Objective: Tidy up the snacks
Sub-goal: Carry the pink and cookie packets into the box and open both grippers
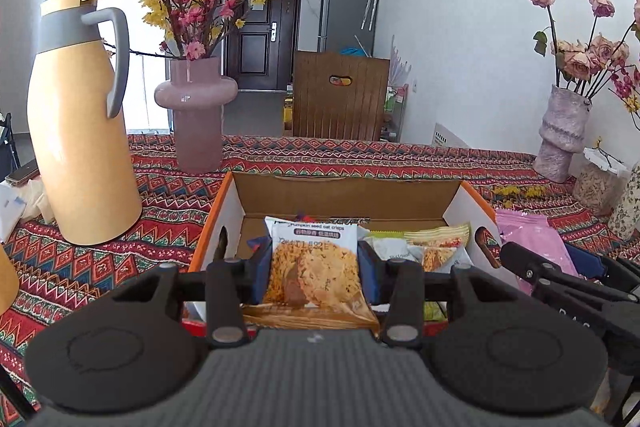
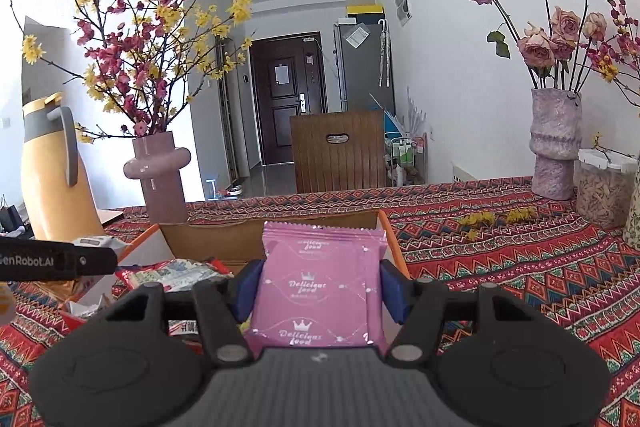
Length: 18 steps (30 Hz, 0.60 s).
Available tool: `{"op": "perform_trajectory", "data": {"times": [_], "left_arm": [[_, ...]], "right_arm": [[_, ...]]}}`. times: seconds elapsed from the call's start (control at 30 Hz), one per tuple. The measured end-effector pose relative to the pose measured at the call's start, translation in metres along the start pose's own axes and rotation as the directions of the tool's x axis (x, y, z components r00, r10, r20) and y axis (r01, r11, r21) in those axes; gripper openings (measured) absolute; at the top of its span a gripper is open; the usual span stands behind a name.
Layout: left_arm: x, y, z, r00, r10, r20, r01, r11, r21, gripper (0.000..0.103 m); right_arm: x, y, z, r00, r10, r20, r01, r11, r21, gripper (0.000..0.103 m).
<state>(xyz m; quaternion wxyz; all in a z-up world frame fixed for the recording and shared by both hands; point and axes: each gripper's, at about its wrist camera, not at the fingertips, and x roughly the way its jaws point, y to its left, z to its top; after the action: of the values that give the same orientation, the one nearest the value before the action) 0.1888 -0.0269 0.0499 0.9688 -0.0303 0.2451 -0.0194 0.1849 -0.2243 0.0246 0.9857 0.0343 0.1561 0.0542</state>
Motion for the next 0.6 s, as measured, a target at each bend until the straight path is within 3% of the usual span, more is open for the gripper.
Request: {"op": "perform_trajectory", "data": {"times": [0.27, 0.6], "left_arm": [[0.035, 0.001, 0.009, 1.000, 0.001, 0.004, -0.001, 0.999, -0.034, 0.044], [0.062, 0.006, -0.009, 0.997, 0.072, 0.019, -0.072, 0.997, -0.028, 0.044]], "right_arm": [[0.036, 0.005, 0.006, 1.000, -0.005, 0.001, 0.005, 1.000, 0.001, 0.061], [0.053, 0.005, -0.010, 1.000, -0.019, -0.025, 0.019, 1.000, -0.005, 0.061]]}}
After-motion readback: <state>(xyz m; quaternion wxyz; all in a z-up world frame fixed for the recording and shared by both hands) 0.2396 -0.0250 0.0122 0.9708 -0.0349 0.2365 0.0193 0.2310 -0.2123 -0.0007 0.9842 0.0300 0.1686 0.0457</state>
